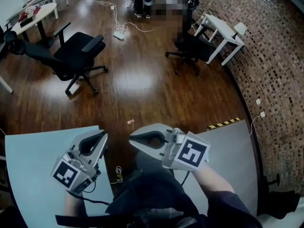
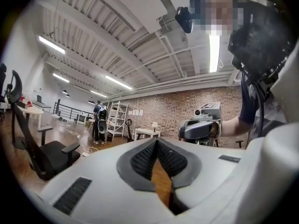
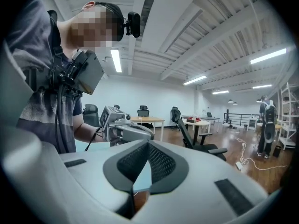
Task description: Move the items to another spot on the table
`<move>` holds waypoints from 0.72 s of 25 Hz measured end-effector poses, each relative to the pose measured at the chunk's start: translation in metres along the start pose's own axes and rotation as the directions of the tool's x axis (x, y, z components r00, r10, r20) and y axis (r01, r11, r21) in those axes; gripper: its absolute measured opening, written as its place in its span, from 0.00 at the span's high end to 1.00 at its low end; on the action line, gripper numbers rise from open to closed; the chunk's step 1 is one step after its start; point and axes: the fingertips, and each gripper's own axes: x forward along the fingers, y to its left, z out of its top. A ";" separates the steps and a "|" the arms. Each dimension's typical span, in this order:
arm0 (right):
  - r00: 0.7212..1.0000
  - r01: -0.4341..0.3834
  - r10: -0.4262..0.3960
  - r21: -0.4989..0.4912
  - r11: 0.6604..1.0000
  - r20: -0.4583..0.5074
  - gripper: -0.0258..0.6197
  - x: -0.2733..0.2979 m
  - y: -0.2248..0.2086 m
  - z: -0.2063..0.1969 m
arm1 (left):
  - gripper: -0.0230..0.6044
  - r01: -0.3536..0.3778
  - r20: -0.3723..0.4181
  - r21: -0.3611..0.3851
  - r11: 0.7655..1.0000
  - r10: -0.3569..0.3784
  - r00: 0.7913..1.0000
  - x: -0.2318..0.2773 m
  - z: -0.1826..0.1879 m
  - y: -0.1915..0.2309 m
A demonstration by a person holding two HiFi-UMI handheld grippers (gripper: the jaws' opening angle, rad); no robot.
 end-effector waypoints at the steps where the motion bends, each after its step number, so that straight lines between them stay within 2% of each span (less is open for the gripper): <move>1: 1.000 0.008 -0.008 0.003 1.000 0.003 0.96 -0.002 -0.003 -0.001 | 0.95 0.001 -0.007 0.011 1.000 -0.001 1.000 0.004 -0.001 0.000; 5: 0.999 0.026 -0.027 0.019 0.999 0.023 0.96 -0.006 -0.016 -0.006 | 0.95 0.013 -0.031 0.041 0.999 -0.012 0.999 0.016 -0.004 0.004; 8: 0.999 0.043 -0.044 0.034 0.998 0.025 0.96 -0.007 -0.029 -0.011 | 0.95 -0.005 -0.046 0.057 0.998 0.007 0.999 0.021 -0.002 0.011; 12: 0.999 0.043 -0.044 0.025 0.999 0.021 0.96 -0.001 -0.053 -0.021 | 0.95 -0.073 -0.083 0.071 0.995 0.079 0.993 0.028 -0.008 0.035; 15: 0.998 0.051 -0.053 0.064 0.997 0.037 0.96 0.001 -0.081 -0.029 | 0.95 -0.150 -0.131 0.087 0.985 0.160 0.978 0.042 -0.020 0.065; 18: 0.994 0.096 -0.100 0.095 0.991 0.040 0.96 -0.001 -0.119 -0.041 | 0.95 -0.190 -0.159 0.041 0.981 0.194 0.968 0.060 -0.026 0.096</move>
